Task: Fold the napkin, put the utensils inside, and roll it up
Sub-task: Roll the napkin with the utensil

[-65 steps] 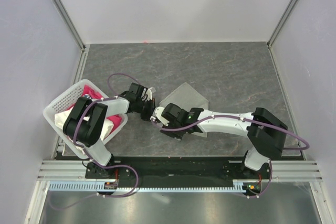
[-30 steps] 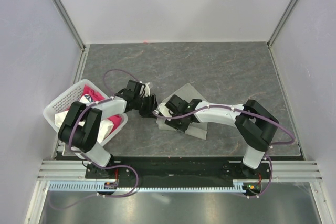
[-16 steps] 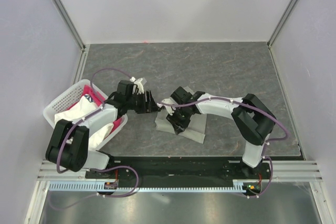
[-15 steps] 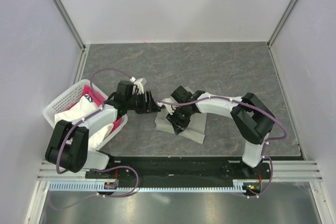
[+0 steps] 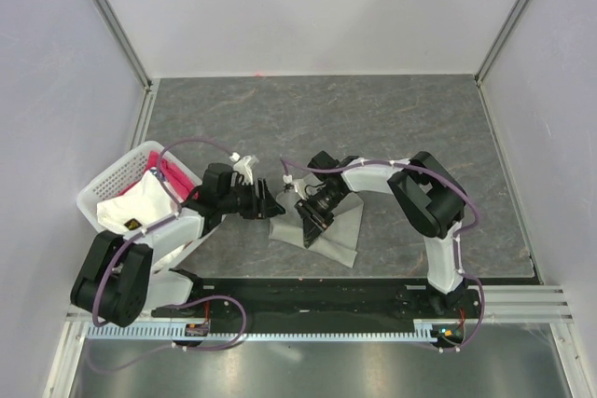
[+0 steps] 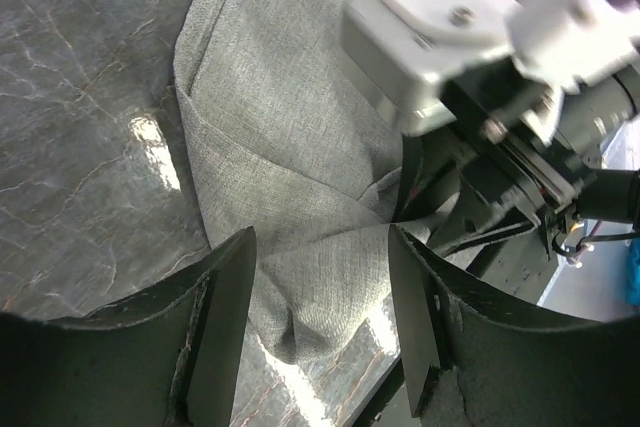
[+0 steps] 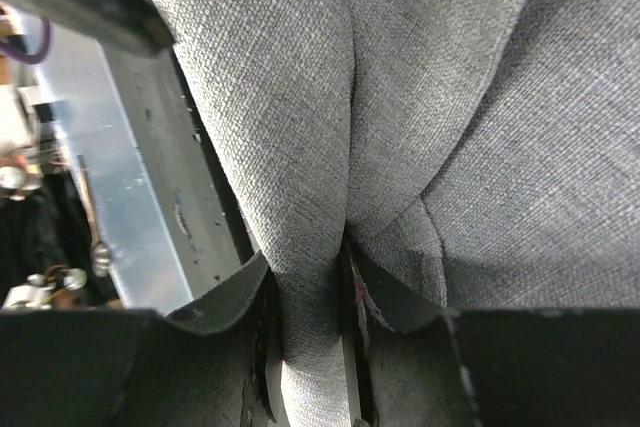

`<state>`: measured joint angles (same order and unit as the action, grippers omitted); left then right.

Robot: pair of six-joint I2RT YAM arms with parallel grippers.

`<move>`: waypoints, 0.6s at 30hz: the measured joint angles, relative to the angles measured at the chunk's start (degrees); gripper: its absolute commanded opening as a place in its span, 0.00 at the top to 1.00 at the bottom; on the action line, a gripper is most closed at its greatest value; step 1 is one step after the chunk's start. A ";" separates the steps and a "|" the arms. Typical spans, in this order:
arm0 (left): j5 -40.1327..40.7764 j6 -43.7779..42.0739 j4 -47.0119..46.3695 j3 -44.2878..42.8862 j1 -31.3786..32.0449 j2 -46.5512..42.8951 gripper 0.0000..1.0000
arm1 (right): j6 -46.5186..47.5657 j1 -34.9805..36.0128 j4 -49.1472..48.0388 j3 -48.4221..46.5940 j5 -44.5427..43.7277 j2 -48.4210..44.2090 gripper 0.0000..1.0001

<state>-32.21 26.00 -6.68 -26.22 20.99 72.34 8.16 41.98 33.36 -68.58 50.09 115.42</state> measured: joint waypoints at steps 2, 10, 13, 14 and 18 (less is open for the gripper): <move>-0.07 0.00 -1.20 1.09 0.04 -1.09 0.37 | -0.24 -0.44 0.26 -0.26 1.40 0.83 0.67; -1.42 0.20 -5.31 5.25 0.55 -3.61 0.37 | -0.70 -1.60 1.66 -1.46 5.07 3.37 0.67; -1.46 0.28 -6.19 5.79 1.01 -3.52 0.40 | -0.76 -1.84 2.29 -1.97 5.92 4.15 0.67; -1.46 0.35 -6.51 5.97 1.14 -3.48 0.41 | -0.79 -1.88 2.56 -2.14 6.16 4.39 0.67; -1.44 0.46 -7.17 6.58 1.38 -3.39 0.44 | -0.90 -2.12 3.50 -2.82 7.15 5.35 0.67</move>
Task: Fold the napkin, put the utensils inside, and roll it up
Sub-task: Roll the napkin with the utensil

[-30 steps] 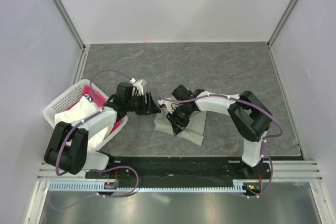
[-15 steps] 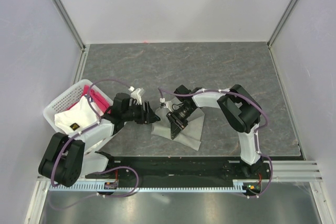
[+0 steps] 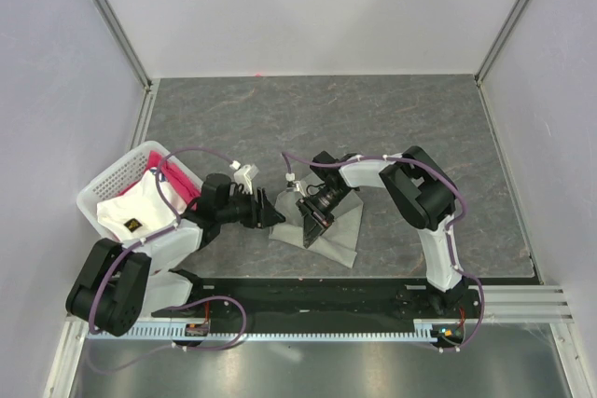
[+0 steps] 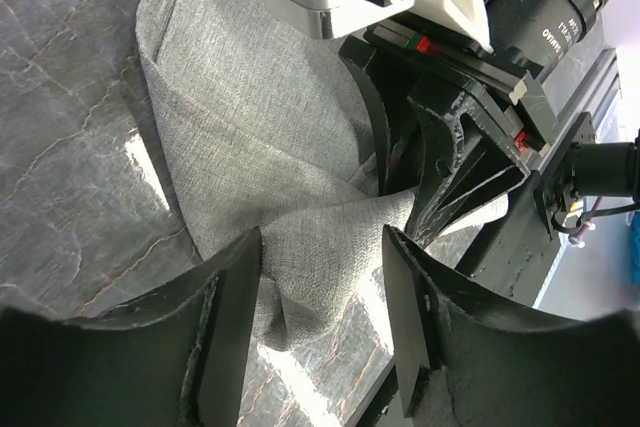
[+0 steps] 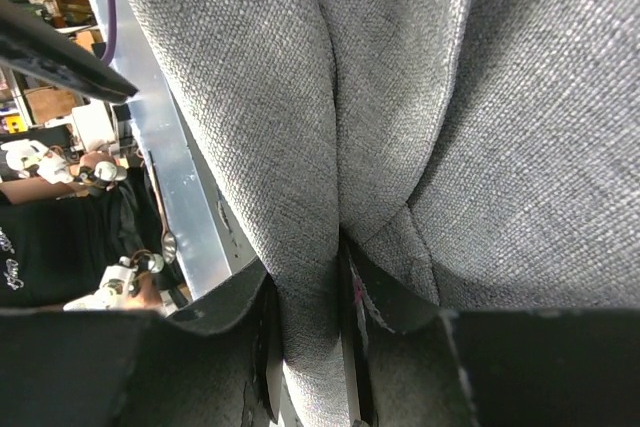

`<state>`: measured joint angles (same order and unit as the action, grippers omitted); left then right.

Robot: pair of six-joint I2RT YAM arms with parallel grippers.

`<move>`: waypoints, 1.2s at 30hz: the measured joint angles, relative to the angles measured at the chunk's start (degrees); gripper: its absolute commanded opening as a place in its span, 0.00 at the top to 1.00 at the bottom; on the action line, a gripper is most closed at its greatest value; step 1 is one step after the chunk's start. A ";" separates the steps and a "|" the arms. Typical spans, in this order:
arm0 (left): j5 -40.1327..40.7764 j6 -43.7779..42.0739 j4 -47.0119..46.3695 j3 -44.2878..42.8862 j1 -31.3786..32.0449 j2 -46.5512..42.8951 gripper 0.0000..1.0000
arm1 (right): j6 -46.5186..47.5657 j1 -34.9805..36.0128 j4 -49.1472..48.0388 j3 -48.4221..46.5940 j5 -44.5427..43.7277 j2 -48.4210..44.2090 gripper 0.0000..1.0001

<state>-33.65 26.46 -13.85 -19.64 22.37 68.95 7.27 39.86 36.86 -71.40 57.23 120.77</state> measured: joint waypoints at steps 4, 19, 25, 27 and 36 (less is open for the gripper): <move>-0.13 0.11 -0.09 0.42 0.07 0.31 0.45 | -0.02 -0.22 0.42 -0.26 0.66 0.55 0.67; -1.07 0.81 -0.44 1.75 1.46 0.98 0.80 | -1.20 -1.11 1.60 -1.09 2.71 2.25 0.67; -1.03 1.01 0.09 1.53 1.62 2.60 0.97 | -1.53 -1.42 1.84 -1.29 3.41 2.69 0.64; -0.74 1.01 1.40 0.94 1.64 2.95 0.98 | -1.68 -1.49 1.92 -1.31 3.61 2.67 0.59; 0.79 1.25 9.46 -4.81 1.84 7.19 0.98 | -3.89 -1.07 2.82 -1.36 -1.38 -1.49 0.36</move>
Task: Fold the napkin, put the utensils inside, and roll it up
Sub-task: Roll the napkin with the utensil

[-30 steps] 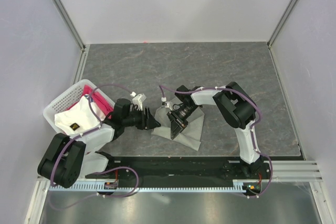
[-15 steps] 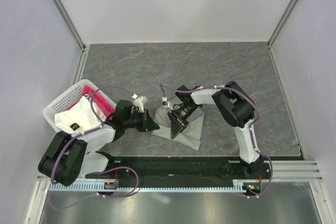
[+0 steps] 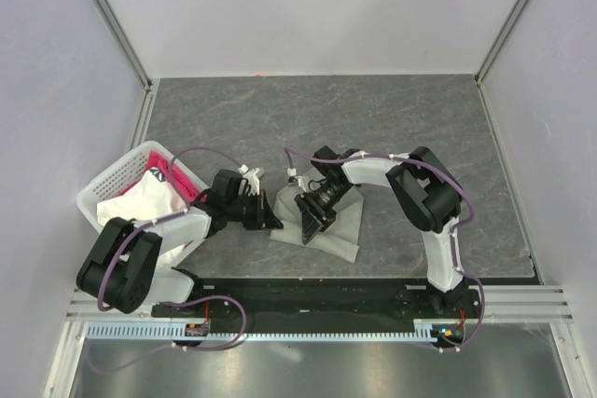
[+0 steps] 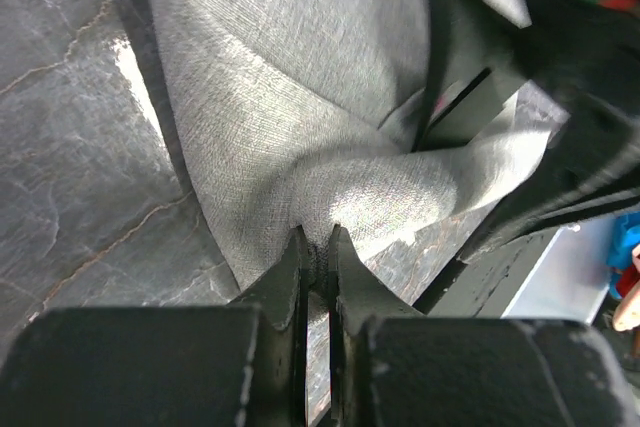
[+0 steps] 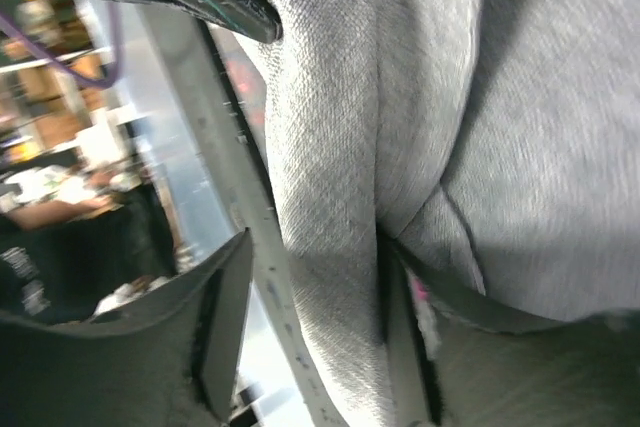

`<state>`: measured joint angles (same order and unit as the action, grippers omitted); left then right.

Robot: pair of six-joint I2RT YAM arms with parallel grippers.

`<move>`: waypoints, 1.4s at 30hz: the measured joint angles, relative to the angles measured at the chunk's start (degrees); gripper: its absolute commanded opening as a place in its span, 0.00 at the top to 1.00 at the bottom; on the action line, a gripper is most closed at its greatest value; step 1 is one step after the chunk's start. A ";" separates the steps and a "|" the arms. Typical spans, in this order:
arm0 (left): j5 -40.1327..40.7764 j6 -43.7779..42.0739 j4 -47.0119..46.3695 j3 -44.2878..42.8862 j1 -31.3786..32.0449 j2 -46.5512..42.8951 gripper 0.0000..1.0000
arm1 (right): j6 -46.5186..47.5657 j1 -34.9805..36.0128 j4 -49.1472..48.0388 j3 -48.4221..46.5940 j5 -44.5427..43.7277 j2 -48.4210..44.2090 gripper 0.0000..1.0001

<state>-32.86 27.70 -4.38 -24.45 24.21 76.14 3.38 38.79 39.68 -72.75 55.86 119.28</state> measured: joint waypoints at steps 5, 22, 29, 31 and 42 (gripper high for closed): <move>0.70 0.68 3.21 -2.19 0.00 1.84 0.98 | -0.61 0.00 -2.19 1.49 -9.62 -5.75 0.31; 2.51 1.95 8.98 -4.48 -0.83 2.10 0.98 | 2.32 17.77 -22.05 18.08 -47.78 -33.46 0.22; 2.49 2.03 9.51 -4.57 -1.38 2.10 0.98 | 5.20 26.56 -24.15 19.15 -61.02 -30.45 0.22; 2.49 2.03 9.81 -4.68 -1.44 2.10 0.98 | 5.79 27.69 -24.65 19.15 -62.90 -28.41 0.23; 2.45 1.99 10.97 -5.11 -1.75 2.10 0.98 | 7.45 28.59 -25.64 19.12 -68.48 -22.93 0.28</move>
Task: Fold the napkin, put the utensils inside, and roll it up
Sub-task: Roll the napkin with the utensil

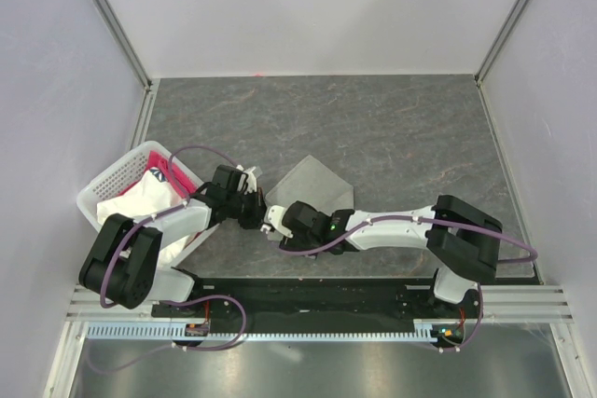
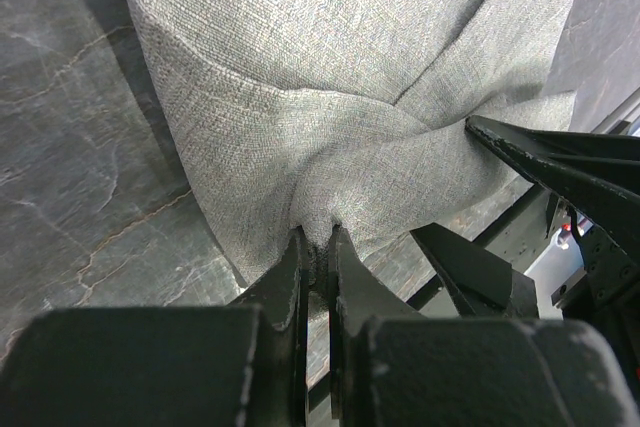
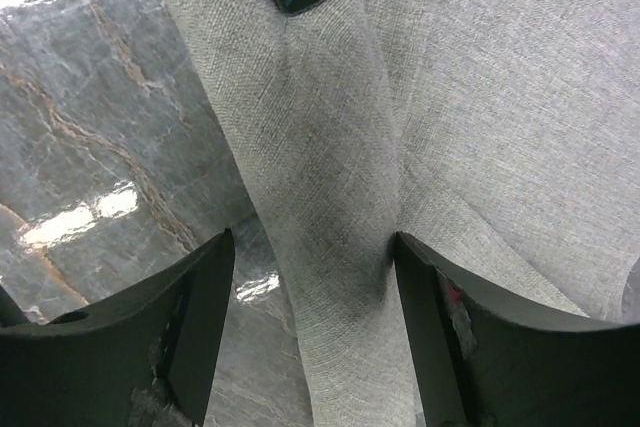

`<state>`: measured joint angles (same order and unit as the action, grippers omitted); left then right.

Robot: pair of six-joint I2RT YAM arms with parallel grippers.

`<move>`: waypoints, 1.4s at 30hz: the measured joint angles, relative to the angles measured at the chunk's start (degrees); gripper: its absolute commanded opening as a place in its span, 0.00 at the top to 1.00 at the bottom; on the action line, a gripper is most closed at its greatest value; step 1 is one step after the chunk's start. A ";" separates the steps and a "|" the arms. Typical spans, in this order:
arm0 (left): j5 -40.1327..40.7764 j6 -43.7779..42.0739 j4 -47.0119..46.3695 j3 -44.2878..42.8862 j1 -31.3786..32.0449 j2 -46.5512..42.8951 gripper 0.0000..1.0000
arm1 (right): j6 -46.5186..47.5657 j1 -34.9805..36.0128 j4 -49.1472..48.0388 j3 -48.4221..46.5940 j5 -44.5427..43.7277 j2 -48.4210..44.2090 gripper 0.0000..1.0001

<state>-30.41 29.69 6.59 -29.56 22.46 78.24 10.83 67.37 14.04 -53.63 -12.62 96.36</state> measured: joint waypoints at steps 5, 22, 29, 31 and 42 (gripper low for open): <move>-0.11 -0.02 0.66 -0.17 -0.22 0.00 0.98 | 0.59 0.00 -0.94 -0.57 -1.25 0.98 0.35; 0.90 -1.49 1.14 -3.76 -0.31 -1.33 0.45 | -1.16 -9.27 4.31 -7.39 15.37 5.79 0.75; 3.08 -2.05 1.22 -3.93 -0.31 -5.51 0.37 | -4.15 -14.12 6.86 -9.29 23.85 7.13 0.76; 3.39 -2.12 1.44 -3.93 -0.33 -5.51 0.36 | -4.92 -15.52 7.58 -9.68 26.58 7.52 0.76; 3.28 -2.23 1.42 -1.55 -0.31 -8.33 0.23 | -6.80 -21.59 17.90 -16.87 40.81 13.68 0.76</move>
<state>-27.14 27.46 8.01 -31.11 22.15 69.91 4.03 45.78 31.94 -70.50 28.18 110.04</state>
